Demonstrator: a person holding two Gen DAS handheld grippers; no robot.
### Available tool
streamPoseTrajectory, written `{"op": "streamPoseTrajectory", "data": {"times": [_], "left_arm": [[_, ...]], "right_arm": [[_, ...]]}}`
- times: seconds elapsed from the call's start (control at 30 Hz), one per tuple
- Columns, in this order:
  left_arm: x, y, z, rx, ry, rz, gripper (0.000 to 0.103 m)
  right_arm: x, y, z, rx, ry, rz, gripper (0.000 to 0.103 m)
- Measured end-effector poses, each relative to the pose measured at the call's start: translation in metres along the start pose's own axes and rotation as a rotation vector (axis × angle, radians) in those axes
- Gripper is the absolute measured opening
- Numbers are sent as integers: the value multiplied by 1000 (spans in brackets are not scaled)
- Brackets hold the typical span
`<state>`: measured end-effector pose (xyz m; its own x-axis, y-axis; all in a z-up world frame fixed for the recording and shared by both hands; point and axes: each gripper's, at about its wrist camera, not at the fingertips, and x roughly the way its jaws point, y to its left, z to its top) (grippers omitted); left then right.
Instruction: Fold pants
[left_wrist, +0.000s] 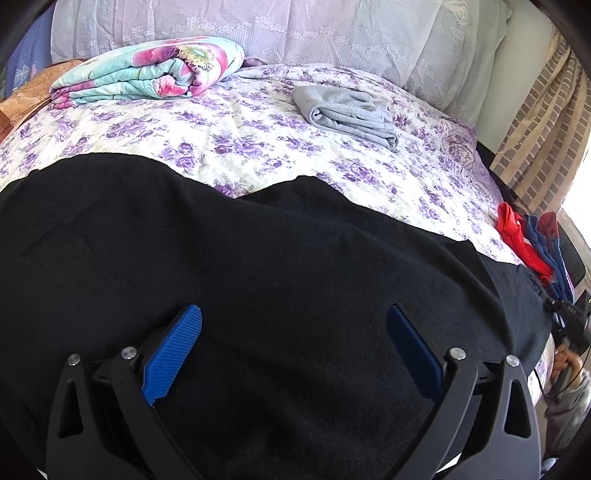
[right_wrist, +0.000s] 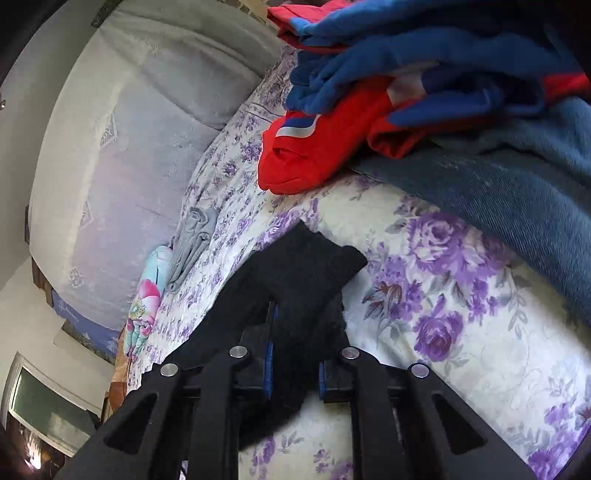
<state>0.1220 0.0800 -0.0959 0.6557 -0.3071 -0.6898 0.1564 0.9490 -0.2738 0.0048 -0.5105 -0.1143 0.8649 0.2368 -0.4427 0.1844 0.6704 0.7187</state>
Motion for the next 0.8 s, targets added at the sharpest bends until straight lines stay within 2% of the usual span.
{"op": "streamPoseTrajectory", "data": {"times": [0.03, 0.1, 0.2, 0.27, 0.37, 0.4, 0.43, 0.5, 0.57, 0.63, 0.7, 0.73, 0.77, 0.8], "left_arm": [[-3, -1, 0, -18, -2, -8, 98], [-10, -3, 1, -70, -5, -74, 98], [-15, -17, 7, -130, -6, -247, 98], [-8, -44, 11, -87, 26, -297, 98], [11, -101, 11, 73, 95, -342, 98], [20, -119, 9, 137, 121, -334, 98], [34, -141, 5, 220, 162, -295, 98], [60, -166, -1, 317, 199, -177, 98], [74, -179, -5, 376, 198, -83, 98], [73, -183, -3, 392, 195, -64, 99], [66, -174, 1, 360, 188, -94, 99], [55, -164, 6, 329, 160, -119, 99], [43, -152, 9, 304, 122, -135, 99], [31, -139, 11, 282, 81, -131, 99]], "right_arm": [[-1, 6, 0, -36, -15, -25, 15], [-1, 13, -1, -59, -28, -47, 16], [2, 10, -1, -37, -10, -37, 16], [4, 11, -3, -42, -12, -38, 16], [1, 6, -4, -44, -16, -42, 16], [0, 5, -4, -44, -15, -44, 16], [0, 4, -4, -43, -13, -46, 16], [2, 4, -2, -45, -10, -49, 16], [3, 5, -2, -47, -9, -51, 17], [1, 6, -2, -49, -7, -60, 18], [-8, 11, -2, -56, -29, -90, 26], [-16, 13, -3, -60, -59, -116, 36], [-28, 16, -2, -64, -105, -157, 54], [-40, 18, -1, -67, -154, -189, 62]]}}
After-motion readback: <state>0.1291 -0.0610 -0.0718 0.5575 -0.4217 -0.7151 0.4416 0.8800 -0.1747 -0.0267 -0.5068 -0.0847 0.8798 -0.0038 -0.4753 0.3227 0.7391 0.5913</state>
